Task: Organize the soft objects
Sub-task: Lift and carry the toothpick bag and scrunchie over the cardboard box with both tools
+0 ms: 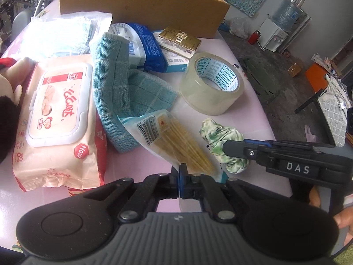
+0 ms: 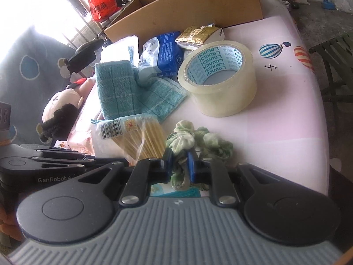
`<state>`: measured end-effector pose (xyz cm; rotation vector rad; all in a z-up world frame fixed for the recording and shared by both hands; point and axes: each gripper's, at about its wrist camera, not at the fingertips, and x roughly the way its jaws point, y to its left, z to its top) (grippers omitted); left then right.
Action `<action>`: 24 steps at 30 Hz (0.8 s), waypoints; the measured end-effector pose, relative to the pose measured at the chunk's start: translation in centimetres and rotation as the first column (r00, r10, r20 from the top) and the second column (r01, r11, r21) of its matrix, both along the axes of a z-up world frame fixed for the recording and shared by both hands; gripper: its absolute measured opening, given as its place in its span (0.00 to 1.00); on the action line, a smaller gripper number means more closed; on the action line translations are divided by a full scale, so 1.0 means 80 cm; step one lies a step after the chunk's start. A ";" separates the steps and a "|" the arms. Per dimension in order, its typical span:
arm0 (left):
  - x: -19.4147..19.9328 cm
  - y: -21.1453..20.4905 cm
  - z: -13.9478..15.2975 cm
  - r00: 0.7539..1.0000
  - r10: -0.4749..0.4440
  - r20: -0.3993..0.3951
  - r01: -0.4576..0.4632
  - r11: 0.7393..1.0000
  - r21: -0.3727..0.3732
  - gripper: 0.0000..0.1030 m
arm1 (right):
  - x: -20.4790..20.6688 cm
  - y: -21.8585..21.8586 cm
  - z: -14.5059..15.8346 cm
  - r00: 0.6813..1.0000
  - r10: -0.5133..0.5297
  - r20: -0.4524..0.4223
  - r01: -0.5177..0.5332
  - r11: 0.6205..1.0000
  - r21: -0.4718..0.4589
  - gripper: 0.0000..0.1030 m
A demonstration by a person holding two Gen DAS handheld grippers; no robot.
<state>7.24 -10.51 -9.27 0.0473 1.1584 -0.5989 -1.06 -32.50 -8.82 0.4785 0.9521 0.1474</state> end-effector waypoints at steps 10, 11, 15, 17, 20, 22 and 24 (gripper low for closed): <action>-0.019 0.011 0.097 0.985 -0.014 0.174 0.028 0.997 -0.078 0.00 | -0.012 -0.003 0.093 0.985 -0.046 0.166 0.040 0.998 0.038 0.12; -0.016 0.017 0.109 0.981 -0.009 0.193 0.028 0.995 -0.094 0.00 | -0.007 -0.002 0.107 0.980 -0.044 0.192 0.037 0.999 0.036 0.12; 0.014 0.026 0.163 0.961 0.011 0.275 0.028 0.990 -0.139 0.01 | 0.030 -0.001 0.165 0.955 -0.024 0.296 0.015 0.999 0.033 0.12; 0.036 0.026 0.189 0.948 0.016 0.317 0.029 0.990 -0.137 0.01 | 0.061 -0.004 0.196 0.939 -0.017 0.343 0.007 1.000 0.029 0.12; 0.080 0.021 0.223 0.938 0.031 0.346 0.023 0.988 -0.153 0.01 | 0.116 -0.011 0.234 0.918 -0.010 0.396 -0.004 0.999 0.034 0.12; 0.116 0.014 0.240 0.928 0.047 0.368 0.012 0.988 -0.156 0.01 | 0.162 -0.019 0.255 0.909 -0.012 0.417 -0.003 0.999 0.034 0.12; 0.158 0.007 0.248 0.929 0.049 0.368 0.009 0.988 -0.154 0.01 | 0.219 -0.027 0.267 0.910 -0.008 0.415 -0.004 1.000 0.027 0.12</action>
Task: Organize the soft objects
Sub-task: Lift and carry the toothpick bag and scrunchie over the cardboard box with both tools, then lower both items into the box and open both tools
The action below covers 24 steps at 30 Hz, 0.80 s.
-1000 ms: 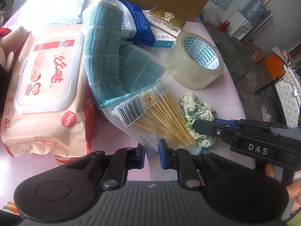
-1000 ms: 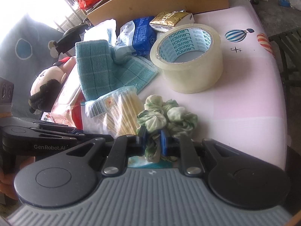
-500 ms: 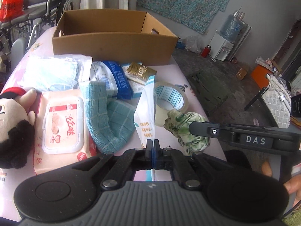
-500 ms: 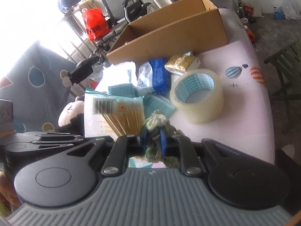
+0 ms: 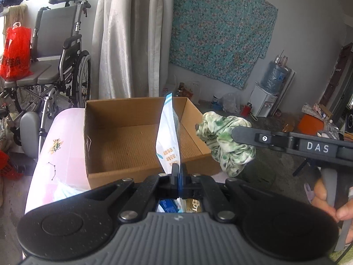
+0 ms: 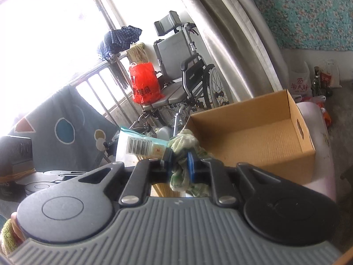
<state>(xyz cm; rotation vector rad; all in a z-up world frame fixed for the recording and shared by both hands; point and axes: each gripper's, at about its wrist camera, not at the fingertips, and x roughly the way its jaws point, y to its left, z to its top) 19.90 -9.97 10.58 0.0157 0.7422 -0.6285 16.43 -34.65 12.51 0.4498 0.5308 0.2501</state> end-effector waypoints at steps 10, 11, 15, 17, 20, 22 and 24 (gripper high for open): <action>0.263 -0.041 -0.083 0.986 0.071 -0.151 -0.052 0.991 0.127 0.01 | 0.307 -0.022 -0.093 0.957 -0.026 -0.287 0.034 0.999 0.022 0.12; 0.281 -0.043 -0.092 0.982 0.078 -0.172 -0.056 0.990 0.128 0.01 | 0.335 -0.022 -0.111 0.947 -0.031 -0.318 0.041 0.999 0.025 0.12; 0.352 -0.052 -0.138 0.975 0.108 -0.196 -0.072 0.981 0.180 0.01 | 0.412 -0.017 -0.167 0.915 -0.056 -0.400 0.067 0.998 0.012 0.12; 0.376 -0.056 -0.158 0.972 0.128 -0.198 -0.082 0.971 0.222 0.01 | 0.440 -0.011 -0.191 0.905 -0.067 -0.420 0.069 0.998 -0.010 0.12; 0.400 -0.057 -0.181 0.966 0.153 -0.209 -0.095 0.960 0.264 0.01 | 0.479 -0.001 -0.222 0.894 -0.088 -0.440 0.075 0.996 -0.048 0.12; 0.415 -0.054 -0.192 0.965 0.165 -0.203 -0.103 0.953 0.284 0.01 | 0.495 0.007 -0.238 0.887 -0.095 -0.452 0.075 0.995 -0.062 0.12; 0.418 -0.051 -0.193 0.968 0.170 -0.185 -0.108 0.947 0.302 0.02 | 0.506 0.012 -0.249 0.883 -0.094 -0.459 0.071 0.995 -0.067 0.12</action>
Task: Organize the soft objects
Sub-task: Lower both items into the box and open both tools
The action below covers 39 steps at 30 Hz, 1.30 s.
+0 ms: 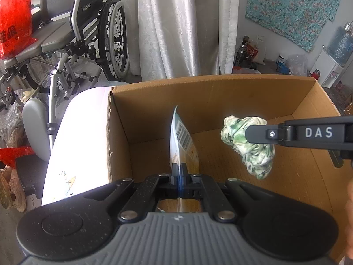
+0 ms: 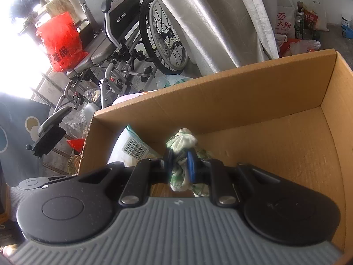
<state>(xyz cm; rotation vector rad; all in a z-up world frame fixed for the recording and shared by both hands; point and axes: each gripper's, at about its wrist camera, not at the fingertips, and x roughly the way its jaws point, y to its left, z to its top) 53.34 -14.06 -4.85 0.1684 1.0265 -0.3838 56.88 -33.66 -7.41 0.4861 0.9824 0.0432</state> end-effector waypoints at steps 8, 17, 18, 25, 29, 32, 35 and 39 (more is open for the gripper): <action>0.002 0.003 0.013 0.995 0.009 0.102 -0.013 0.999 0.045 0.39 | 0.024 0.031 -0.026 1.000 0.011 -0.008 -0.011 1.000 0.017 0.16; -0.010 0.029 0.038 0.987 0.085 0.135 -0.076 0.995 -0.067 0.52 | 0.015 0.020 -0.039 0.997 -0.049 -0.052 0.058 0.980 0.190 0.54; -0.011 0.036 0.043 0.986 0.097 0.133 -0.086 0.992 -0.090 0.53 | 0.012 0.015 -0.038 0.997 -0.061 -0.051 0.071 0.975 0.209 0.54; -0.034 0.060 0.086 0.979 0.132 0.156 -0.109 0.983 -0.149 0.58 | -0.025 -0.008 0.002 0.997 -0.081 -0.016 0.082 0.970 0.227 0.54; -0.063 0.072 0.127 0.974 0.139 0.180 -0.108 0.980 -0.169 0.60 | -0.065 -0.019 0.051 0.997 -0.072 0.035 0.062 0.973 0.224 0.54; -0.092 0.083 0.162 0.971 0.136 0.197 -0.100 0.978 -0.183 0.64 | -0.107 -0.027 0.097 0.994 -0.058 0.088 0.036 0.972 0.234 0.54; -0.135 0.095 0.200 0.967 0.129 0.220 -0.090 0.980 -0.176 0.70 | -0.160 -0.037 0.142 0.989 -0.049 0.143 0.013 0.970 0.243 0.54; -0.213 0.105 0.237 0.960 0.076 0.269 -0.040 0.990 -0.136 0.77 | -0.246 -0.051 0.199 0.977 -0.020 0.214 -0.028 0.975 0.221 0.55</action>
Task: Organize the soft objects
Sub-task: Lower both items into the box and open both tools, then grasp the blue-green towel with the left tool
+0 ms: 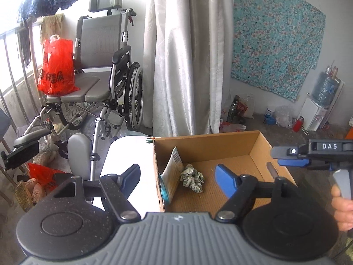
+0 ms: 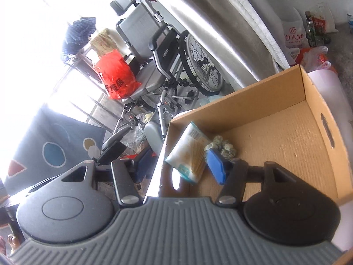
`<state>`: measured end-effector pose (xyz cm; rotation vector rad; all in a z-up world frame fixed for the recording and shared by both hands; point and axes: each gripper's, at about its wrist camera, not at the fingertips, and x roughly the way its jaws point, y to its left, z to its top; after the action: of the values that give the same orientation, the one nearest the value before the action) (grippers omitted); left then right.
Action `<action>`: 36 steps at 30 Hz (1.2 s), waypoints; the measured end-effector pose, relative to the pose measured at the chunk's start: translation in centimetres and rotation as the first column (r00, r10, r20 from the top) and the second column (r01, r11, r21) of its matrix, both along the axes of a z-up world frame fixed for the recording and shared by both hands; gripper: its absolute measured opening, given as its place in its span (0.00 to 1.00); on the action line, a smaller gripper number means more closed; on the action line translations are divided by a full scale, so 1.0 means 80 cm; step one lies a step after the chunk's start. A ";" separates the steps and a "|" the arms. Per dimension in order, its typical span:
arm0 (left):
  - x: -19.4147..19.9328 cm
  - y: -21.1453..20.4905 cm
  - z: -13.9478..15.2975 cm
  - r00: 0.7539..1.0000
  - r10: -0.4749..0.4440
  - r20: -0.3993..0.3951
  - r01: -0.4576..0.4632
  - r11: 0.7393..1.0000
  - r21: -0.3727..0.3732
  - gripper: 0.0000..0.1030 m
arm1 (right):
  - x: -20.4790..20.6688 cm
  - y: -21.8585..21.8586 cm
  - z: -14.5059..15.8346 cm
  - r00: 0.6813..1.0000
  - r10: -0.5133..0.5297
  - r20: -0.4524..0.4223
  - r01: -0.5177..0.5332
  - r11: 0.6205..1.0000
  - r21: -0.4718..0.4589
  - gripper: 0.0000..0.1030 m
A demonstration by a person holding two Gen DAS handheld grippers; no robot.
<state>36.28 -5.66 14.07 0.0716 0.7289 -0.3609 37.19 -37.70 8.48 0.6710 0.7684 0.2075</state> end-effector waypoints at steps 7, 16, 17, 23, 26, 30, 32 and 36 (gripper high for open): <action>-0.133 0.010 0.000 0.996 -0.085 -0.035 0.084 0.996 -0.017 0.84 | -0.189 -0.014 0.034 0.998 0.048 0.051 -0.046 0.998 -0.044 0.59; -0.267 0.018 -0.095 0.978 -0.157 -0.136 0.140 0.983 -0.122 0.86 | -0.386 0.015 -0.043 0.999 -0.005 0.034 0.007 0.999 -0.049 0.70; -0.279 0.017 -0.107 0.977 -0.165 -0.132 0.148 0.981 -0.130 0.87 | -0.400 0.021 -0.053 0.999 -0.014 0.032 0.016 0.998 -0.053 0.70; -0.309 -0.010 -0.172 0.975 -0.158 -0.157 0.143 0.984 -0.103 0.87 | -0.439 0.078 -0.132 0.999 -0.006 -0.045 0.001 0.994 -0.113 0.69; -0.305 -0.021 -0.197 0.976 -0.126 -0.175 0.116 0.991 -0.067 0.86 | -0.435 0.093 -0.169 0.993 -0.024 -0.113 0.006 0.987 -0.158 0.63; -0.282 -0.041 -0.221 0.977 -0.118 -0.175 0.122 0.992 0.013 0.79 | -0.422 0.095 -0.201 0.982 -0.050 -0.183 0.019 0.985 -0.170 0.60; -0.273 -0.053 -0.231 0.979 -0.115 -0.171 0.126 0.991 0.055 0.78 | -0.419 0.096 -0.208 0.979 -0.052 -0.197 0.018 0.985 -0.170 0.60; -0.255 -0.076 -0.255 0.971 -0.129 -0.203 0.155 0.981 0.119 0.58 | -0.404 0.092 -0.214 0.974 -0.052 -0.222 0.016 0.986 -0.164 0.60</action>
<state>15.88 -11.71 -6.37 0.2189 0.9443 -0.4603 4.86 -30.35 -8.67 0.5593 0.9801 0.0364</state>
